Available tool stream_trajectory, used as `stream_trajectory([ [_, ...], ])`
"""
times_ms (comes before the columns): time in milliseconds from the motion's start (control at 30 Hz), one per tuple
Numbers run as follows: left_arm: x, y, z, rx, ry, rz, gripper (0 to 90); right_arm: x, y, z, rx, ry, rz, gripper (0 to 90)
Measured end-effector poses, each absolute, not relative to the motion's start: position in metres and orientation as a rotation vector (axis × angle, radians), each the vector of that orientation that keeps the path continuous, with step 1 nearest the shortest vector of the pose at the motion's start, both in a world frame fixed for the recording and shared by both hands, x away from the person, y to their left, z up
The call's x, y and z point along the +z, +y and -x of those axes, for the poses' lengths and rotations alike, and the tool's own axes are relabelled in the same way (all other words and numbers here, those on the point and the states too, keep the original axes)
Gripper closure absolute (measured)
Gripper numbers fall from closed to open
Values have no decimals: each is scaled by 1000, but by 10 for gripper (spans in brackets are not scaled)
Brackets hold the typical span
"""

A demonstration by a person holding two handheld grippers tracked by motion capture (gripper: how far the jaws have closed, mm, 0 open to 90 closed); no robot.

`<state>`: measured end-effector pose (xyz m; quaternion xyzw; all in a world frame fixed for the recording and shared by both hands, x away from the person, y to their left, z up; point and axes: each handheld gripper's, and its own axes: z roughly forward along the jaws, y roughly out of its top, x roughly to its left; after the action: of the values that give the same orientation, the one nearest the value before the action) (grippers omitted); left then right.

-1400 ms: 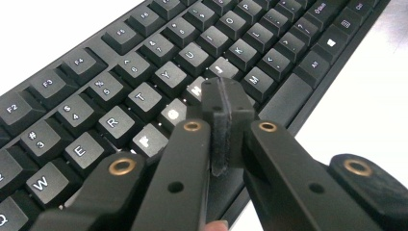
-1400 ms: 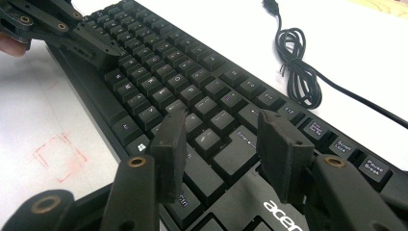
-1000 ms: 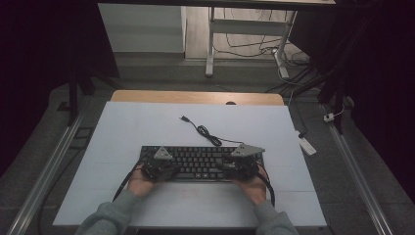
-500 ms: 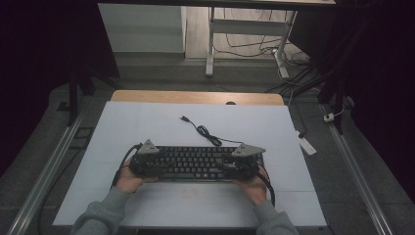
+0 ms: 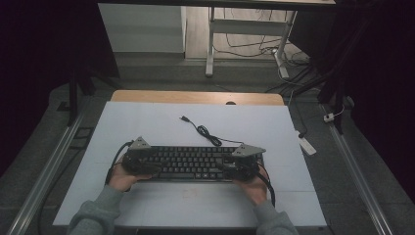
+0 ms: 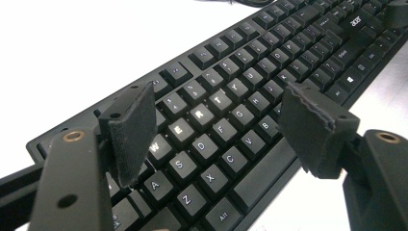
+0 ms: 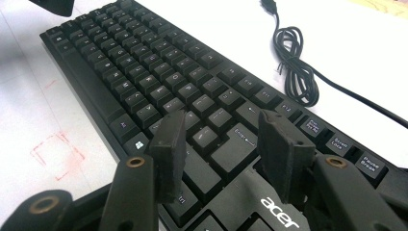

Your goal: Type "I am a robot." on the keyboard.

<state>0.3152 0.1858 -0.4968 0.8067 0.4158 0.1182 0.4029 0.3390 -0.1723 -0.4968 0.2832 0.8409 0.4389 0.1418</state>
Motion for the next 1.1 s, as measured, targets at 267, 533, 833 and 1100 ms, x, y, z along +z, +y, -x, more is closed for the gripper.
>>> stream_trajectory([
  [267, -497, 186, -316, 291, 1058, -2040, 276, -496, -172, -339, 1268, 2424, -814, 532],
  [533, -498, 186, -316, 284, 1054, -2047, 254, -496, -170, -339, 1276, 2422, -813, 532],
  [833, -498, 185, -316, 277, 1048, -2054, 243, -491, -157, -340, 1298, 2428, -778, 533],
  [1100, -499, 184, -316, 274, 1041, -2059, 238, -489, -142, -343, 1298, 2444, -748, 560],
])
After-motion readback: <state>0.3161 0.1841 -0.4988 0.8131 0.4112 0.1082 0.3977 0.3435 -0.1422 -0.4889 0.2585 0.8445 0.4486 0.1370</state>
